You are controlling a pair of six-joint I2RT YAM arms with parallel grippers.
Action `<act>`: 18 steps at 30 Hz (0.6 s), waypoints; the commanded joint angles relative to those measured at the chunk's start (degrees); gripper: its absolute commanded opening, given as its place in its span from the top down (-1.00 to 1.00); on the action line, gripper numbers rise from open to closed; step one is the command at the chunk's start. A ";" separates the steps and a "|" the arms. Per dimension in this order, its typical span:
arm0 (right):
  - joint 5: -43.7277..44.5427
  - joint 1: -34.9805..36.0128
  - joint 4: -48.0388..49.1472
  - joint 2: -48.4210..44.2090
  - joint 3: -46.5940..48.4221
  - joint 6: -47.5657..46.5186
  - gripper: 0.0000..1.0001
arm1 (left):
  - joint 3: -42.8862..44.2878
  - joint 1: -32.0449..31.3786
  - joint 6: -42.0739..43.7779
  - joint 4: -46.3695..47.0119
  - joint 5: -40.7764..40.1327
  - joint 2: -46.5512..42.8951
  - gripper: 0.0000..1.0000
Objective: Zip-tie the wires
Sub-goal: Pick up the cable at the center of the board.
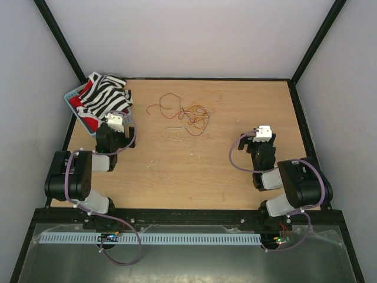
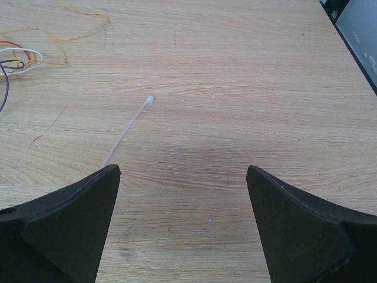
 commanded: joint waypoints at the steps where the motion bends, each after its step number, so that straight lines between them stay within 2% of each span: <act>1: 0.25 0.26 0.61 0.24 0.56 -0.32 -0.99 | 1.07 -0.09 0.41 0.53 0.44 -0.09 -0.98; 9: -0.81 0.26 1.28 -0.38 0.14 -0.89 -0.98 | 1.05 -0.09 0.43 0.51 0.53 -0.09 -0.98; 12: 2.39 0.26 1.37 -4.99 -1.86 0.29 -0.99 | 1.05 -0.09 0.38 0.49 0.52 -0.03 -0.98; 13: 3.57 0.25 -1.97 -8.24 -1.88 0.77 -0.99 | 0.98 -0.09 0.41 0.54 0.49 -0.15 -0.98; 15: 4.77 0.27 -18.84 -16.19 2.05 4.46 -0.99 | 1.36 -0.58 1.21 -0.56 0.58 -0.86 -0.98; 16: 3.56 0.26 -28.08 -19.59 5.34 6.57 -0.98 | 2.19 -1.06 1.85 -2.71 0.50 -1.80 -0.98; 18: -1.62 0.30 -39.98 -23.88 10.31 8.97 -0.98 | 4.58 -2.36 2.90 -9.33 -1.54 -5.33 -0.98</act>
